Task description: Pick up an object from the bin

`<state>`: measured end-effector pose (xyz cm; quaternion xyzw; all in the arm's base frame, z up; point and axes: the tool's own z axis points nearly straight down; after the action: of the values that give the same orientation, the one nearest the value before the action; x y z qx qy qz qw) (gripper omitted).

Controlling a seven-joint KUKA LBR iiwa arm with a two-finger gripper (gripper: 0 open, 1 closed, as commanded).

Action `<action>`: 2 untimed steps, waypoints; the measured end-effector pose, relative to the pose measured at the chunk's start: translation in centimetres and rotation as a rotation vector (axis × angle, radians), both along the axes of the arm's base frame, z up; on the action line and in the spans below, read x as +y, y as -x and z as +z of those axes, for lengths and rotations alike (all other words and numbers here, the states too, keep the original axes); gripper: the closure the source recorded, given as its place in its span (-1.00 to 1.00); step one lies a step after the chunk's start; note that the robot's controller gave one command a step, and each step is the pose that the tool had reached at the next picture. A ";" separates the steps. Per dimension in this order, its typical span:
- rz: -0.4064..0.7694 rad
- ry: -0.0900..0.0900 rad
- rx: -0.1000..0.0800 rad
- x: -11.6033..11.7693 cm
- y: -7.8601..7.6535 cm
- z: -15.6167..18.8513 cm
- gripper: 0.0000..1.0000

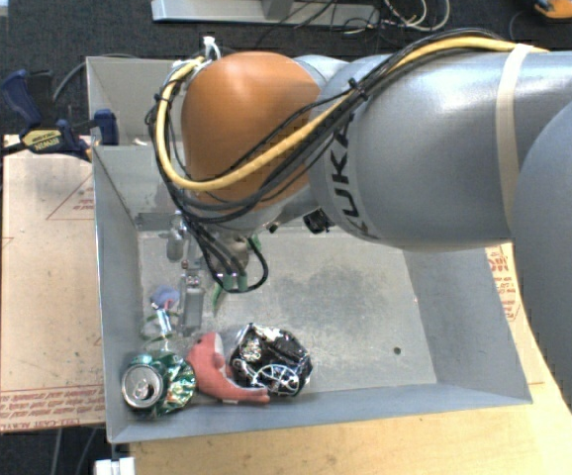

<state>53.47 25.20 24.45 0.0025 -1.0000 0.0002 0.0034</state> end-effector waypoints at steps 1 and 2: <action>-0.005 -0.002 -0.008 -0.2 -0.2 0.5 -1.00; 0.150 -0.001 0.003 -0.6 2.3 -10.4 1.00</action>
Offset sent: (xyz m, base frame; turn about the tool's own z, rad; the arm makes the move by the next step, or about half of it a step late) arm -0.0223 -0.0066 -0.1017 -0.1511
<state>51.18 24.55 14.08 0.0775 -0.9970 -0.0001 0.0047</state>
